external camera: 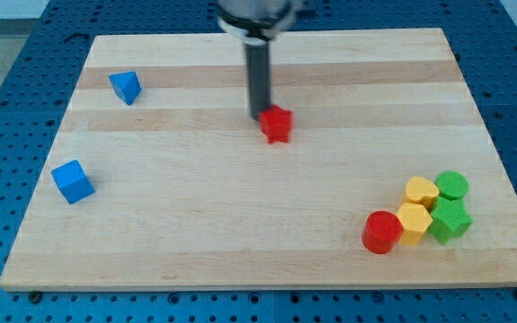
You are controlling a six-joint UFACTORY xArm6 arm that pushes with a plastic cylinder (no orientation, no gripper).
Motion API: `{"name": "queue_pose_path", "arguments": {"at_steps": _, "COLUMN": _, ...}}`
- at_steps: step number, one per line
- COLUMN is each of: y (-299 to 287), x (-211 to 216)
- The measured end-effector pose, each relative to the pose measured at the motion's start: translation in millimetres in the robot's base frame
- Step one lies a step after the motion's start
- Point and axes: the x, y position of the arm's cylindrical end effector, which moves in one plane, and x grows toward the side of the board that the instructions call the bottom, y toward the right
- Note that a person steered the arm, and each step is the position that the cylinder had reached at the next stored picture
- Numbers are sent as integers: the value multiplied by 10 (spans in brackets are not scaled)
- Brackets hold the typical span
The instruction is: Move red star to the group of blocks
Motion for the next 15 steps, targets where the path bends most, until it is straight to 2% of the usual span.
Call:
{"name": "queue_pose_path", "arguments": {"at_steps": 1, "y": 710, "x": 390}}
{"name": "queue_pose_path", "arguments": {"at_steps": 3, "y": 877, "x": 199}}
{"name": "queue_pose_path", "arguments": {"at_steps": 4, "y": 877, "x": 327}}
{"name": "queue_pose_path", "arguments": {"at_steps": 6, "y": 964, "x": 865}}
{"name": "queue_pose_path", "arguments": {"at_steps": 8, "y": 699, "x": 506}}
{"name": "queue_pose_path", "arguments": {"at_steps": 9, "y": 448, "x": 600}}
{"name": "queue_pose_path", "arguments": {"at_steps": 11, "y": 456, "x": 958}}
{"name": "queue_pose_path", "arguments": {"at_steps": 13, "y": -63, "x": 975}}
{"name": "queue_pose_path", "arguments": {"at_steps": 14, "y": -60, "x": 1079}}
{"name": "queue_pose_path", "arguments": {"at_steps": 15, "y": 280, "x": 1119}}
